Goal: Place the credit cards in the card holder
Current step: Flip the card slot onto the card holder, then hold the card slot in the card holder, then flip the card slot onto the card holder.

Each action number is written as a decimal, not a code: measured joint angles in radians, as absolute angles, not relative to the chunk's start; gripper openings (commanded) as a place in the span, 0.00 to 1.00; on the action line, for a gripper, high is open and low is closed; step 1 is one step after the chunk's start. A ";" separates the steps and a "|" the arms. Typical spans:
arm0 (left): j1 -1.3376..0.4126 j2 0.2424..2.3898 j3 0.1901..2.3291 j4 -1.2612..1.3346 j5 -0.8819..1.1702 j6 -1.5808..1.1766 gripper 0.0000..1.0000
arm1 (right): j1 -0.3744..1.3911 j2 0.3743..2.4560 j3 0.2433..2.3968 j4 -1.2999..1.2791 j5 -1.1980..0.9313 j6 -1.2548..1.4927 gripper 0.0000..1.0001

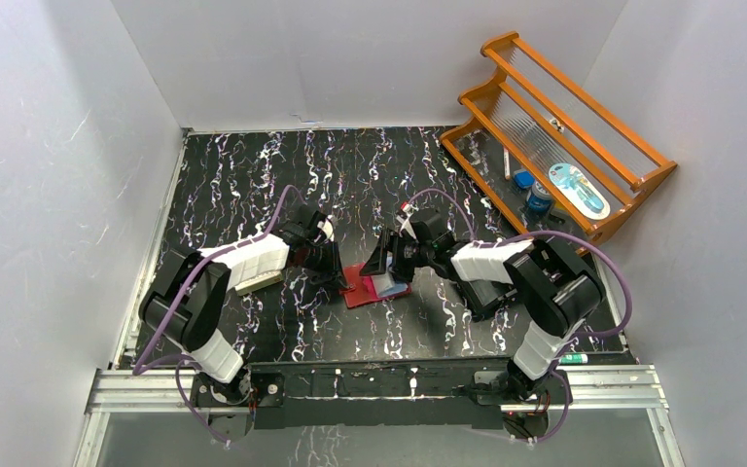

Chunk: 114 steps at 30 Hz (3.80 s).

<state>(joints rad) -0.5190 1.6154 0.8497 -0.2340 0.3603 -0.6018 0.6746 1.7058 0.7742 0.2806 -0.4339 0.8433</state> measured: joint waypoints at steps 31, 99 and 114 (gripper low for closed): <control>-0.396 1.608 0.811 -0.180 0.483 -0.674 0.39 | 0.736 1.833 0.686 0.566 -0.519 0.983 0.32; -0.465 1.675 0.813 -0.116 0.535 -0.586 0.00 | 0.722 1.628 0.894 -0.117 -0.058 0.601 0.67; -0.468 1.675 0.814 -0.117 0.532 -0.583 0.00 | 0.722 1.632 0.909 -0.136 -0.046 0.567 0.67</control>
